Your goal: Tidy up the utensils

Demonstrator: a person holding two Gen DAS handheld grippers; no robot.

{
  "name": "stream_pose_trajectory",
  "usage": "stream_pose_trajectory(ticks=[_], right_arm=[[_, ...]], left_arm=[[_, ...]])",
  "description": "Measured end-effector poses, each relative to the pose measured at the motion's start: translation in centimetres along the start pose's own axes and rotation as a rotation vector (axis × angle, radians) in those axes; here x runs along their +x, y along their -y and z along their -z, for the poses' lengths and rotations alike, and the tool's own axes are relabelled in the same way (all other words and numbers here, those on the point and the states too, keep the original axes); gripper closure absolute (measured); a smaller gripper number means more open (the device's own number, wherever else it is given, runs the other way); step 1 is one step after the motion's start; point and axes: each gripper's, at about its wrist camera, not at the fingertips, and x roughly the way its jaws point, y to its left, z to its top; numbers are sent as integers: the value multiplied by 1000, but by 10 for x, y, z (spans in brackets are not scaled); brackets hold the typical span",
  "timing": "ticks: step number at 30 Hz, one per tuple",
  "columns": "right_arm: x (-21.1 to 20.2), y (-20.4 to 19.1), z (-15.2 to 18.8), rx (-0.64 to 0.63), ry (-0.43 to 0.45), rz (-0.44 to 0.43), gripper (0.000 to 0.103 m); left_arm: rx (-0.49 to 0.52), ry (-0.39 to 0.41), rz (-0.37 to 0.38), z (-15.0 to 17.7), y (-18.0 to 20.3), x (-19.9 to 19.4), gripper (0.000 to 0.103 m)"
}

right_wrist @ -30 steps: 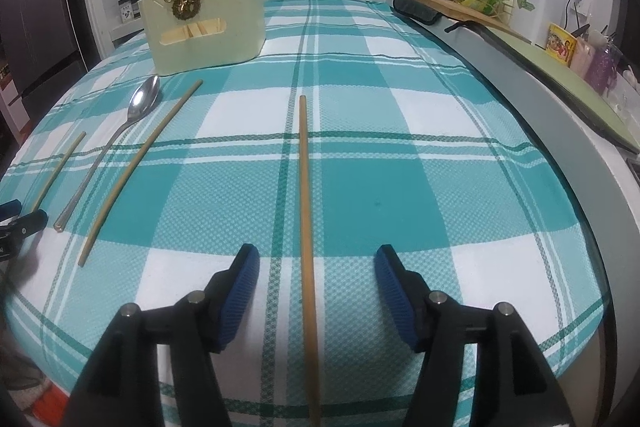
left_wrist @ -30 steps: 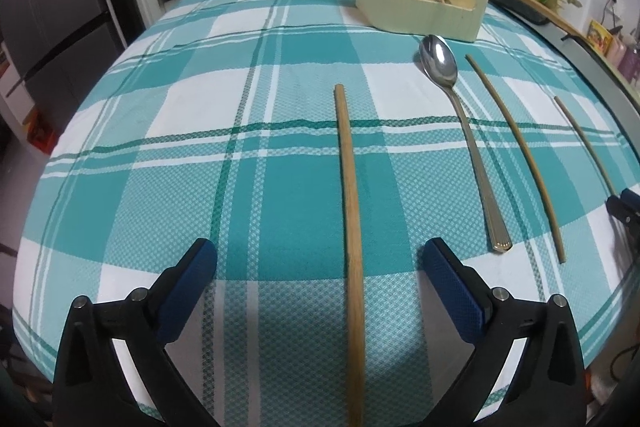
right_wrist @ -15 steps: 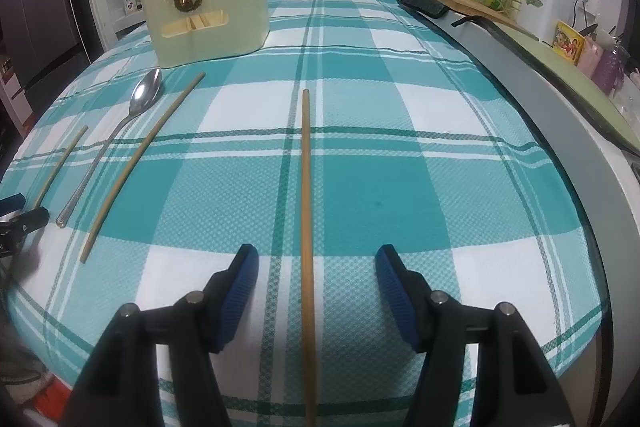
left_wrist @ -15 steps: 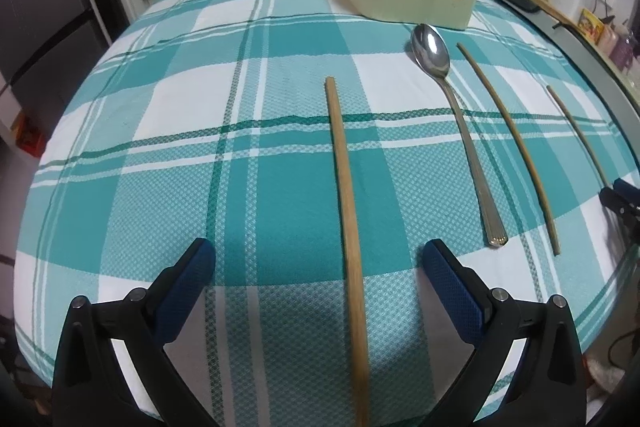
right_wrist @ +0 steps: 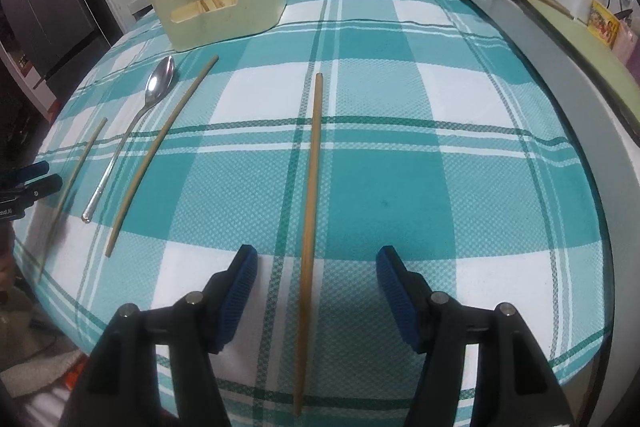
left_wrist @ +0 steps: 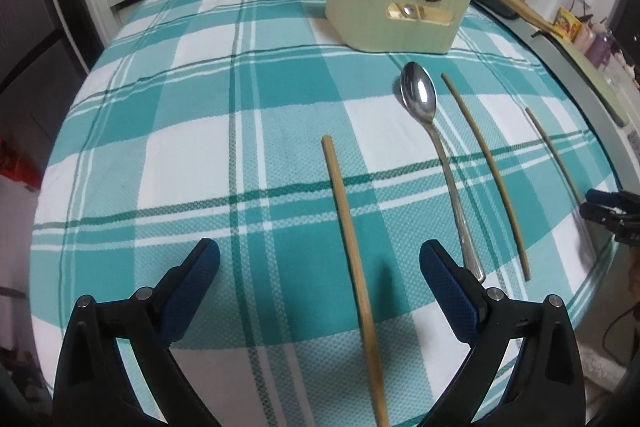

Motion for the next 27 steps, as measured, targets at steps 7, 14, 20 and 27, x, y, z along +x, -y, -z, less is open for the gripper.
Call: stream_pose_trajectory(ticks=[7, 14, 20, 27], right_arm=[[3, 6, -17, 1, -61, -69, 41], [25, 2, -68, -29, -77, -100, 48], [59, -9, -111, -102, -74, -9, 72], [71, -4, -139, -47, -38, 1, 97]], left_arm=[[14, -74, 16, -17, 5, 30, 18], [83, -128, -32, -32, 16, 56, 21], [103, -137, -37, -53, 19, 63, 44], [59, -65, -17, -68, 19, 58, 98]])
